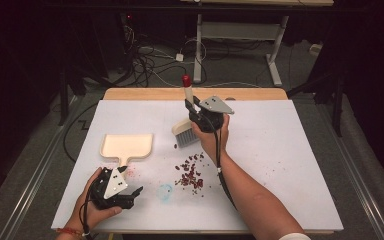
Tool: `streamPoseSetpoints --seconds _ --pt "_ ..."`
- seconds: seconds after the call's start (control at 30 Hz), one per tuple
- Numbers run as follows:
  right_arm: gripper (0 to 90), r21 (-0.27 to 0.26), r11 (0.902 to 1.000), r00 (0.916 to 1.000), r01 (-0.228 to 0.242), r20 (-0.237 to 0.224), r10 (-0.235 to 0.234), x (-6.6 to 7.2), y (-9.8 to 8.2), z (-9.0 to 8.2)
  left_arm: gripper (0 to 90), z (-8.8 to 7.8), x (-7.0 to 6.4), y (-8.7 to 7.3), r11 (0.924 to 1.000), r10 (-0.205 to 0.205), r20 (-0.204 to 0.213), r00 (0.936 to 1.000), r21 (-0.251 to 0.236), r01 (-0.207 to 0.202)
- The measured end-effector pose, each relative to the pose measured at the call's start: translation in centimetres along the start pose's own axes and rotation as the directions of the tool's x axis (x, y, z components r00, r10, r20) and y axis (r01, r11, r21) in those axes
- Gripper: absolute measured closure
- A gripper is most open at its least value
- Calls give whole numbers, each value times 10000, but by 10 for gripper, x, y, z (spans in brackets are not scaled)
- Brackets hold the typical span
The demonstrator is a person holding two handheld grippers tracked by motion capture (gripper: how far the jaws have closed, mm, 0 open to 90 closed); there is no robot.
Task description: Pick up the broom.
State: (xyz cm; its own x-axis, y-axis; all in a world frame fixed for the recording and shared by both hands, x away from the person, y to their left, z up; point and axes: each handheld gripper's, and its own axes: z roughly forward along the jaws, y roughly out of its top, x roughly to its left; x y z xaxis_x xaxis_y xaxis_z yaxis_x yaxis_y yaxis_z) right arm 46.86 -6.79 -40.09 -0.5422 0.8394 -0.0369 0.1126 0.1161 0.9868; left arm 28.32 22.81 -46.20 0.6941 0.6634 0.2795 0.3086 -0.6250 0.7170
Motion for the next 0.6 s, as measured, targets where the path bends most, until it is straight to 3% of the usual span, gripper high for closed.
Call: streamPoseSetpoints --seconds 0.1,0.23,0.47,0.6 --pt "701 -21 9995 9994 -323 121 323 -5 -8 -4 175 -1 0 -1 10000 93 -36 9999 25 -93" --pt "701 82 9996 9996 -282 59 282 -2 -8 -17 175 -3 0 -1 9999 123 -44 9999 -35 -123" --pt "701 -51 9999 9984 -131 -549 128 11 -14 -51 175 -4 -1 -1 9996 275 -1 9996 17 -275" --pt "701 27 10000 9984 -38 -557 39 14 -14 -66 175 -3 -3 1 9994 335 33 9994 27 -335"
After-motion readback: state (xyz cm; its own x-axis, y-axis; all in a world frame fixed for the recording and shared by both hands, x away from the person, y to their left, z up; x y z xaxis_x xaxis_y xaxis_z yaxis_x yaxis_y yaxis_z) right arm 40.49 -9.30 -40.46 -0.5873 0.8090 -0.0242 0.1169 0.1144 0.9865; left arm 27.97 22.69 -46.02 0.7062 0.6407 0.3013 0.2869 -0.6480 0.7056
